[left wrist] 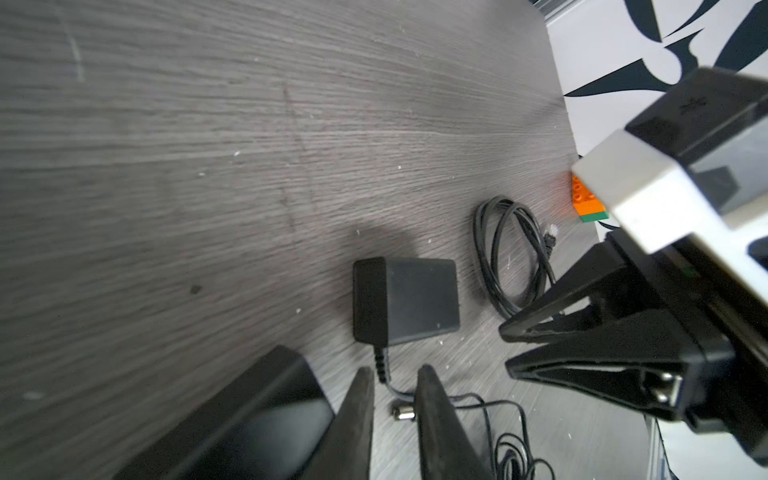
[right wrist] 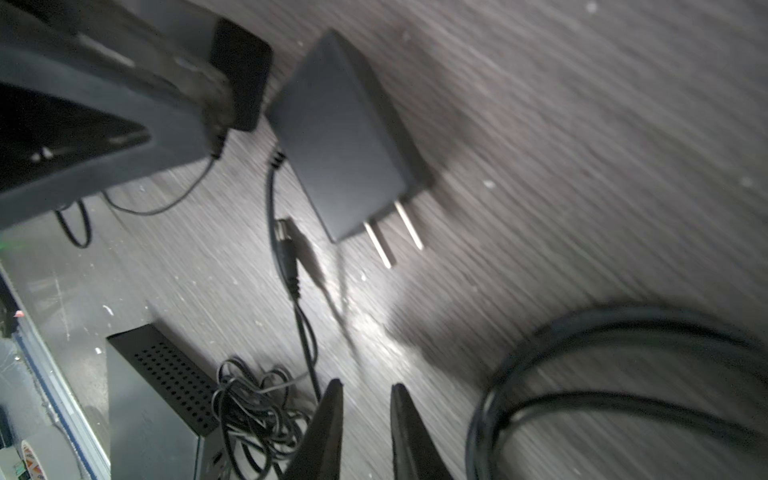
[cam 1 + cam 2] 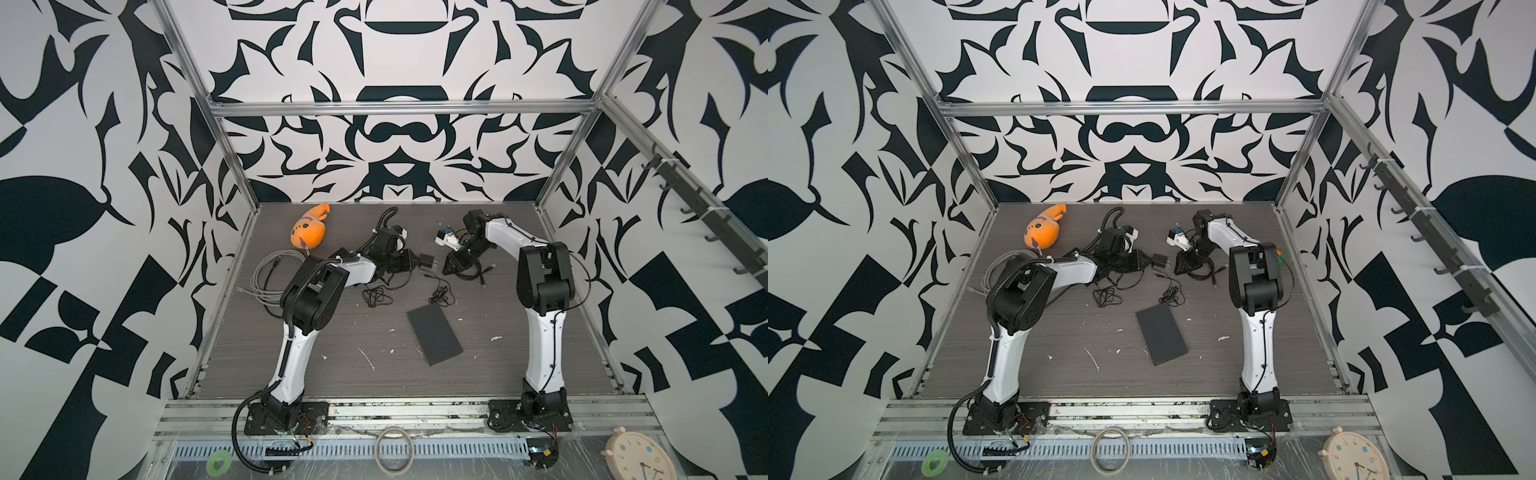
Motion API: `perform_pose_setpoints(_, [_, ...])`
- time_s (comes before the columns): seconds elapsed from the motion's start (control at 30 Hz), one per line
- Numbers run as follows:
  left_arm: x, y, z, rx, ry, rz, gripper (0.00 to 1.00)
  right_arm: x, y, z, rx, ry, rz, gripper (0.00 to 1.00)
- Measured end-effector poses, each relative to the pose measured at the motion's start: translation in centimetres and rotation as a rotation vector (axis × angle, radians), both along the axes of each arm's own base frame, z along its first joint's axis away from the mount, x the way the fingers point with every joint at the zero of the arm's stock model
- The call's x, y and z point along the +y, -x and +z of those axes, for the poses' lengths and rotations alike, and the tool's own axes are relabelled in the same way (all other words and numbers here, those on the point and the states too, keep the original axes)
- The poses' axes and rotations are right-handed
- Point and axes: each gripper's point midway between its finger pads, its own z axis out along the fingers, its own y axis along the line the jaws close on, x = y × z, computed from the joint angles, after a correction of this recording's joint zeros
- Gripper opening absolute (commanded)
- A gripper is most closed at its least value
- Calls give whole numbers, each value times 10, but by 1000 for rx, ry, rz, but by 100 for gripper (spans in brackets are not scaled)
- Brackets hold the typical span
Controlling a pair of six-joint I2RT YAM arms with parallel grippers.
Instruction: Insert the plug into the switch port
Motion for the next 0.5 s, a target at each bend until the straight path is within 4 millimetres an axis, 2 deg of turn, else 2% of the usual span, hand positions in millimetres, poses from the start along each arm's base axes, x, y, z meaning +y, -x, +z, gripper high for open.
perform_pose_setpoints(0.2, [0, 1, -1, -7, -14, -6, 24, -4, 15, 5, 26, 21, -24, 31])
perform_pose_setpoints(0.3, [1, 2, -3, -6, -24, -12, 24, -2, 20, 1, 40, 29, -26, 31])
perform_pose_setpoints(0.4, [2, 3, -5, -4, -31, -16, 25, -1, 25, -4, 57, 51, -24, 30])
perform_pose_setpoints(0.5, [2, 4, -5, -2, -37, -18, 25, -2, 26, -7, 55, 75, -23, 24])
